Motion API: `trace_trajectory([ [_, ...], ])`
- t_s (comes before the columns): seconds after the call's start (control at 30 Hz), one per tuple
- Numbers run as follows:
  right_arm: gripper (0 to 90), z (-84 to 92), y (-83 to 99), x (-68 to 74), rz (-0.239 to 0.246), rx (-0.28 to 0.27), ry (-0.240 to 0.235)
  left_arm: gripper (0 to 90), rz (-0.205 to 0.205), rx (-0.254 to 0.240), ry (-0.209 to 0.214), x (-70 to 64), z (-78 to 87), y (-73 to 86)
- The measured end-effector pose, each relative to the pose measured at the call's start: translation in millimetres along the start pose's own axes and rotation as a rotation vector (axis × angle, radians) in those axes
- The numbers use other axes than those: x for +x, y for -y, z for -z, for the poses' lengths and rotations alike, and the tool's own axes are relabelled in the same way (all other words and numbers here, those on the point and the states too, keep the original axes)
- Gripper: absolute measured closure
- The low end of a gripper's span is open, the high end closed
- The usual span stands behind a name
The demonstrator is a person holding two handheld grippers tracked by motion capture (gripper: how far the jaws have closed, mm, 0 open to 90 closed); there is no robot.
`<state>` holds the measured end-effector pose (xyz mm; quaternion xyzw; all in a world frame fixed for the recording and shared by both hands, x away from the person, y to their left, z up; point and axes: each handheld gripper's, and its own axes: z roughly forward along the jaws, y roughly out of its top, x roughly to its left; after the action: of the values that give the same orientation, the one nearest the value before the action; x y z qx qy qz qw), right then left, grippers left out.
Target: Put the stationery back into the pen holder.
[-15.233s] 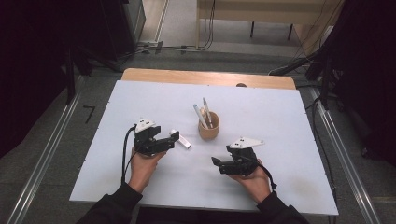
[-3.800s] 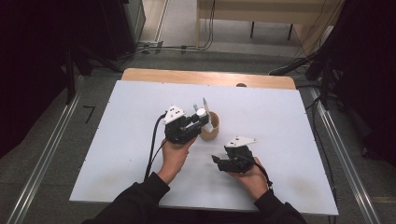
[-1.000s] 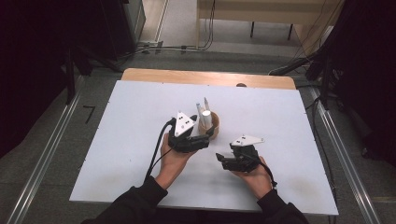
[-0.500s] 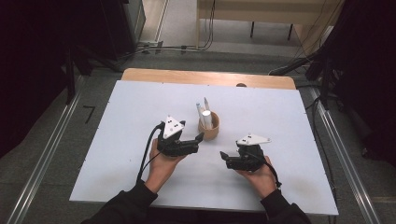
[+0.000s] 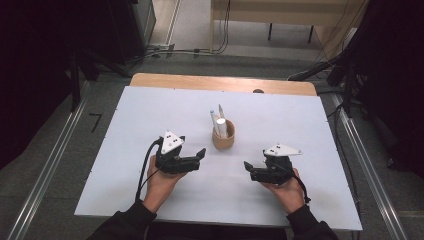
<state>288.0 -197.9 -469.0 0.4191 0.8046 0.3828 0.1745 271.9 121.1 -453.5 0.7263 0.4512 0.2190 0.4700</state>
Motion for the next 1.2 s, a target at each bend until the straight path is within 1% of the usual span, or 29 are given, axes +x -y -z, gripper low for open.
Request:
trace_trajectory([
  [0.27, 17.4, 9.6, 5.6, -6.6, -0.012, -0.006, 0.016, 15.9, 0.019, 0.011, -0.028, 10.9, 7.2, 8.2],
  [0.4, 17.4, 14.3, 8.5, -11.0, -0.022, -0.009, 0.021, 16.1, 0.034, 0.027, -0.028, 15.0, 9.8, 10.9],
  [0.53, 17.4, 18.6, 11.1, -14.7, -0.033, -0.011, 0.028, 16.0, 0.03, 0.039, -0.04, 17.4, 11.7, 13.3],
  [0.57, 17.4, 19.5, 11.8, -15.4, -0.036, -0.013, 0.032, 15.5, 0.023, 0.044, -0.048, 18.1, 12.1, 14.3],
  [0.63, 17.4, 21.8, 13.4, -17.5, -0.035, -0.014, 0.035, 14.3, 0.022, 0.053, -0.056, 19.8, 13.0, 16.2],
  [0.8, 17.4, 26.2, 17.5, -23.3, -0.052, -0.012, 0.045, 13.3, 0.041, 0.054, -0.078, 28.0, 18.0, 21.0],
  [0.97, 17.5, 29.2, 20.5, -28.7, -0.066, -0.009, 0.055, 13.3, 0.044, 0.063, -0.103, 35.8, 22.2, 27.9],
  [1.2, 17.5, 31.5, 24.1, -31.4, -0.068, -0.005, 0.067, 13.2, 0.064, 0.075, -0.136, 48.1, 26.4, 34.9],
])
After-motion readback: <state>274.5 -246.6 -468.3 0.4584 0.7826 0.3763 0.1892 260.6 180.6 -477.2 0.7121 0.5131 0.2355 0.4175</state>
